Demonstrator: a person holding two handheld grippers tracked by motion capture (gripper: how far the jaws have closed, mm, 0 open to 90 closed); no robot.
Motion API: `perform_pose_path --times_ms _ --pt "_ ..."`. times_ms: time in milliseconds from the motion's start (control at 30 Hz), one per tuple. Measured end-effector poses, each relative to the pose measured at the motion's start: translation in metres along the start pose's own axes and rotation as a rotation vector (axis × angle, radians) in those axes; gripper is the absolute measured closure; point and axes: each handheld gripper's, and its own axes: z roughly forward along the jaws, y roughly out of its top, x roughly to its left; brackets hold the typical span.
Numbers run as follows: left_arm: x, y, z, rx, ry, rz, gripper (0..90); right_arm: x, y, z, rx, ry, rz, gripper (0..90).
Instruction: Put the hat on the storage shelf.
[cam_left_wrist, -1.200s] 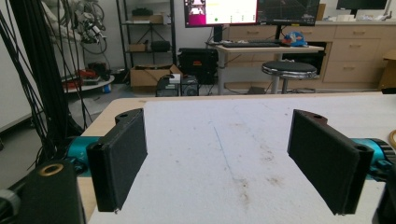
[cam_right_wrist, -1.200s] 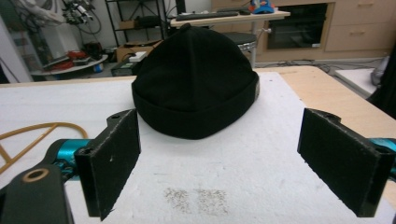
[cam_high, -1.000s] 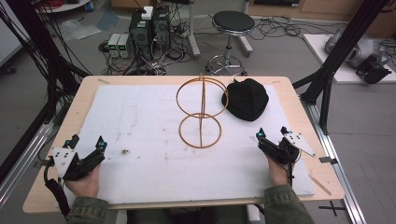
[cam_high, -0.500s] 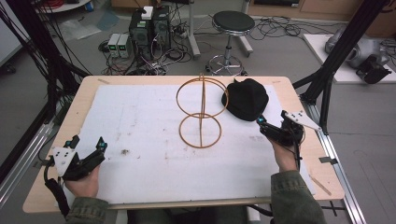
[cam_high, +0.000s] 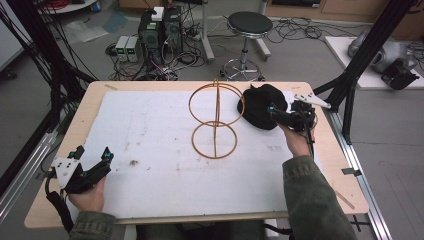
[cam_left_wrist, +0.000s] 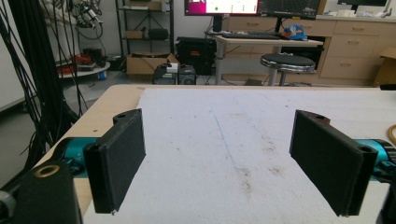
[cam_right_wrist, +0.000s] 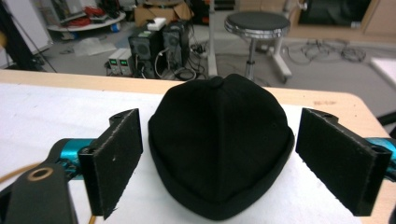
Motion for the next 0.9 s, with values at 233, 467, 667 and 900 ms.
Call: perform_pose_path --times_ms 233,467,667,900 --pt "0.000 -0.001 0.001 0.004 -0.013 -0.008 18.5 -0.001 0.014 0.031 0.032 -0.049 0.007 15.0" --pt "0.000 -0.001 0.002 0.010 -0.017 -0.001 18.5 0.000 0.014 0.061 0.056 -0.081 -0.004 15.1" --pt "-0.001 -0.002 0.003 0.010 -0.017 0.002 18.5 0.003 0.004 0.080 0.071 -0.103 -0.001 15.1" --pt "0.000 -0.002 0.003 0.008 -0.023 0.003 19.0 0.007 -0.008 0.096 0.114 -0.134 0.021 22.0"
